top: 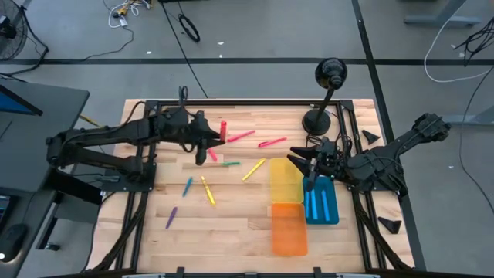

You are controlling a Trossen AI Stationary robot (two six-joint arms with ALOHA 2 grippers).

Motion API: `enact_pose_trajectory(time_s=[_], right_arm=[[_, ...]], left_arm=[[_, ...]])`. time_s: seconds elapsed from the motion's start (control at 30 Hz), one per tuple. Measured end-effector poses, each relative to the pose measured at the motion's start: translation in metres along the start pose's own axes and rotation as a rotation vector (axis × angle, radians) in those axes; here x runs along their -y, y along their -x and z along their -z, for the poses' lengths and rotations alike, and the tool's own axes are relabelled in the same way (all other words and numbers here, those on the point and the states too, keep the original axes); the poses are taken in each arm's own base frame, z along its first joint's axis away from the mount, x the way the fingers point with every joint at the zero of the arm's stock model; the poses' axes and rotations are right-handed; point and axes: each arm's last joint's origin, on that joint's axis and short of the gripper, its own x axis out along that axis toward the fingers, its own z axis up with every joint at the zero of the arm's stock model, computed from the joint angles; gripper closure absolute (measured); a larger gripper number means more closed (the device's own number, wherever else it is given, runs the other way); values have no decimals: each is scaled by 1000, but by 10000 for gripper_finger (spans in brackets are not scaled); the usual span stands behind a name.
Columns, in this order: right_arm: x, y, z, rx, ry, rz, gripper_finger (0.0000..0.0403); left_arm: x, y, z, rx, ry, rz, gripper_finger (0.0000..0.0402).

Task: Pick & Place Markers
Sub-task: Put the orange highlighter into the blue bin

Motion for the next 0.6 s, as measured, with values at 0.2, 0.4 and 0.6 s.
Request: enact_pose_trajectory(time_s=[0.2, 0.4, 0.6], right_arm=[[0, 0, 0, 2, 19, 1, 256], [-1, 0, -2, 13, 76, -12, 253], [-1, -5, -16, 100, 126, -58, 214]], left_arm=[[17, 1, -15, 168, 7, 12, 332], [27, 1, -16, 187, -2, 10, 332], [34, -2, -20, 192, 12, 6, 332]])
